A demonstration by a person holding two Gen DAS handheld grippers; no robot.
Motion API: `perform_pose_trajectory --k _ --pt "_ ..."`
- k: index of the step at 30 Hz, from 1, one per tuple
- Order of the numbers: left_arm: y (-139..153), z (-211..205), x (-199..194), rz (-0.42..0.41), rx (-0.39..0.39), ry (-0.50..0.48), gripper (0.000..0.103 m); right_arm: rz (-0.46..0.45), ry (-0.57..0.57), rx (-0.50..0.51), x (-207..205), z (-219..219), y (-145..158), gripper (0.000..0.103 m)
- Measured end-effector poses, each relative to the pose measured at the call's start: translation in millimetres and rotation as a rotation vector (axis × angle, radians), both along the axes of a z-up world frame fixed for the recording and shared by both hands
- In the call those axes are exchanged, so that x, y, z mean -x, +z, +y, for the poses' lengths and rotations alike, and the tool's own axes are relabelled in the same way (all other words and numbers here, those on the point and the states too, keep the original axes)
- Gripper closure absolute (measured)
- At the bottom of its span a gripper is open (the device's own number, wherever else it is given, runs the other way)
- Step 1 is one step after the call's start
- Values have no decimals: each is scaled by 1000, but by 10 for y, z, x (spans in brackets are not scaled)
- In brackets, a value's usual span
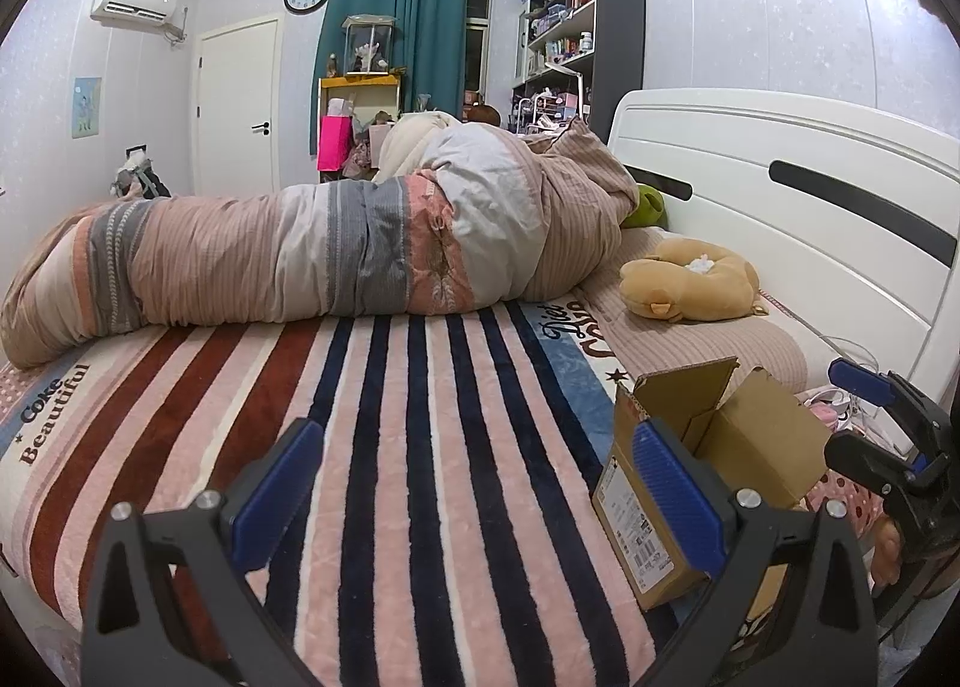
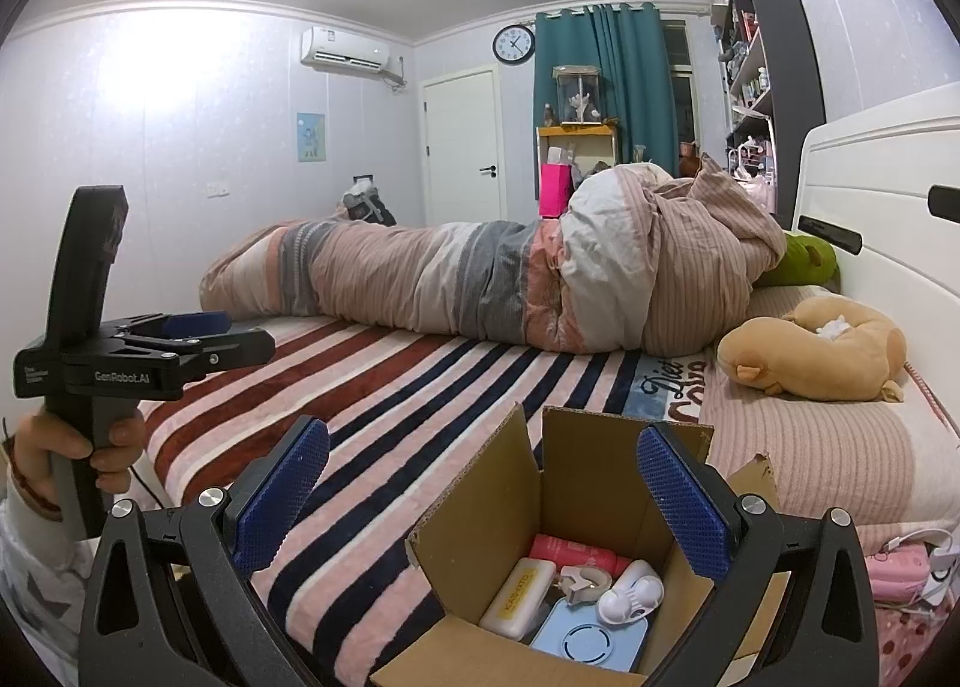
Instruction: Organize rigid objects
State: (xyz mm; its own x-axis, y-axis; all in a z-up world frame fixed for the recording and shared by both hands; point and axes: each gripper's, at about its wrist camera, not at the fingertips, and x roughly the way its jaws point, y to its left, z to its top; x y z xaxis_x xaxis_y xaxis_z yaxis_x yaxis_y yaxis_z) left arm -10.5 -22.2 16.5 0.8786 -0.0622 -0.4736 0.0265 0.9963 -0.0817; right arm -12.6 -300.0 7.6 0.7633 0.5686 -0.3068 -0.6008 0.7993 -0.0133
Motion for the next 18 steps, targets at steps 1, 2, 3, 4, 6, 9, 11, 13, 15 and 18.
perform_pose_trajectory --k 1,2,3,4,6,9,11,13,15,18 --pt "1 -9 3 1 0 0 1 0 1 1 -4 -2 3 0" --pt "4 -9 1 1 -1 -1 1 1 -4 1 10 -9 -10 0" --pt "10 -8 1 1 -2 1 1 1 -4 -1 20 -26 -24 0" --pt "10 -19 6 0 -2 3 1 2 -2 -1 18 -28 -24 0" --pt "20 -13 5 0 -1 2 1 2 -4 -1 38 -33 -41 0" --pt "19 -9 1 0 -4 1 1 3 -4 -1 36 -32 -40 0" --pt "19 -11 2 0 -5 2 1 3 -3 -2 38 -36 -41 0" --pt "18 -14 4 1 -2 1 1 5 -3 -1 30 -35 -39 0" --pt "20 -11 5 0 -2 1 1 5 -6 -1 40 -36 -47 0" --pt "20 -16 4 0 -4 1 1 6 -12 1 84 -32 -68 0"
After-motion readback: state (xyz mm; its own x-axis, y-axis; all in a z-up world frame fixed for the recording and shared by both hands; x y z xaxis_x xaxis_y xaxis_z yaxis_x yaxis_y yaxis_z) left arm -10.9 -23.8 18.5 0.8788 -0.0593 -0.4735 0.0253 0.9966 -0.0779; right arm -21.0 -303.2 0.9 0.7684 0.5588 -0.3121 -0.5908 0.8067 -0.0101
